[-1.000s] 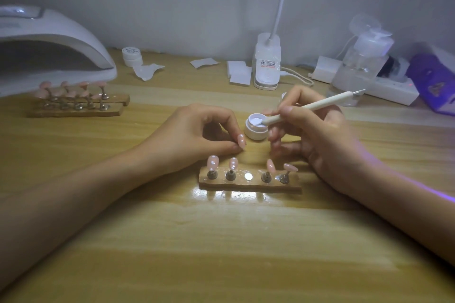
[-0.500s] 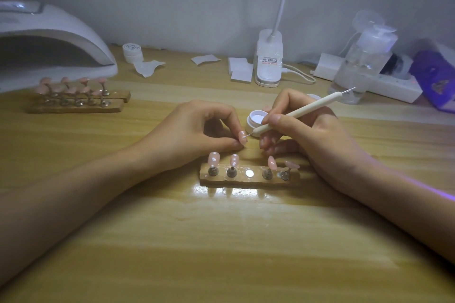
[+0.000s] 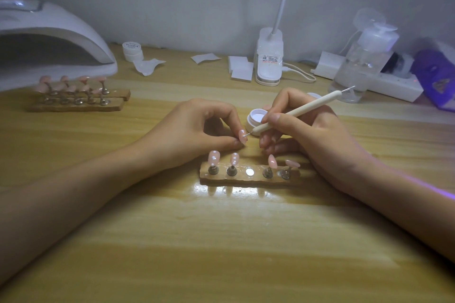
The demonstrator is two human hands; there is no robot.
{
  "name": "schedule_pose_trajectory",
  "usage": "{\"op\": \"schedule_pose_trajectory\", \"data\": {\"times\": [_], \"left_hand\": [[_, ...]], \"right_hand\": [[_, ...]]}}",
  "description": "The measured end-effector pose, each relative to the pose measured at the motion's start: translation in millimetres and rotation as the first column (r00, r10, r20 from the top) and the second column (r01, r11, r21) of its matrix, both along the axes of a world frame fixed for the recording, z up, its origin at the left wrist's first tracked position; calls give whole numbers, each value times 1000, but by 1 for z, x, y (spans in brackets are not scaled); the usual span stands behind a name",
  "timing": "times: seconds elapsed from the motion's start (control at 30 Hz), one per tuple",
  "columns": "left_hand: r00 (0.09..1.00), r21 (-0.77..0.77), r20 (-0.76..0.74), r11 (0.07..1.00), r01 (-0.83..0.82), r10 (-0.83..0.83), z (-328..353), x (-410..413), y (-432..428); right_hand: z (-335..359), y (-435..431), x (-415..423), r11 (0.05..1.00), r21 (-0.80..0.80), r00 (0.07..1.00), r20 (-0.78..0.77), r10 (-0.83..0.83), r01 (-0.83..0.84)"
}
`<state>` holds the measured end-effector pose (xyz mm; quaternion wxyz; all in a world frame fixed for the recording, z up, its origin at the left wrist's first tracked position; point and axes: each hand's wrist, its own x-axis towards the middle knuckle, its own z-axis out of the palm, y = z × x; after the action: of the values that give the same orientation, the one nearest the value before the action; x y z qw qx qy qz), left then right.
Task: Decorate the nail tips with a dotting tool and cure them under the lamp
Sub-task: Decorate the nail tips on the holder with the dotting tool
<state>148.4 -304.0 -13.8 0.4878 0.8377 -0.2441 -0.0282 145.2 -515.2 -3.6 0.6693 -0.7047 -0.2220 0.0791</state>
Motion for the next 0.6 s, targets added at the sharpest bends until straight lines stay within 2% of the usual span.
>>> {"op": "schedule_pose_trajectory", "data": {"times": [0.6], "left_hand": [[1000, 1, -3, 1000, 14, -14, 1, -1, 0]], "right_hand": [[2, 0, -3, 991, 131, 999, 47, 1, -7]]}}
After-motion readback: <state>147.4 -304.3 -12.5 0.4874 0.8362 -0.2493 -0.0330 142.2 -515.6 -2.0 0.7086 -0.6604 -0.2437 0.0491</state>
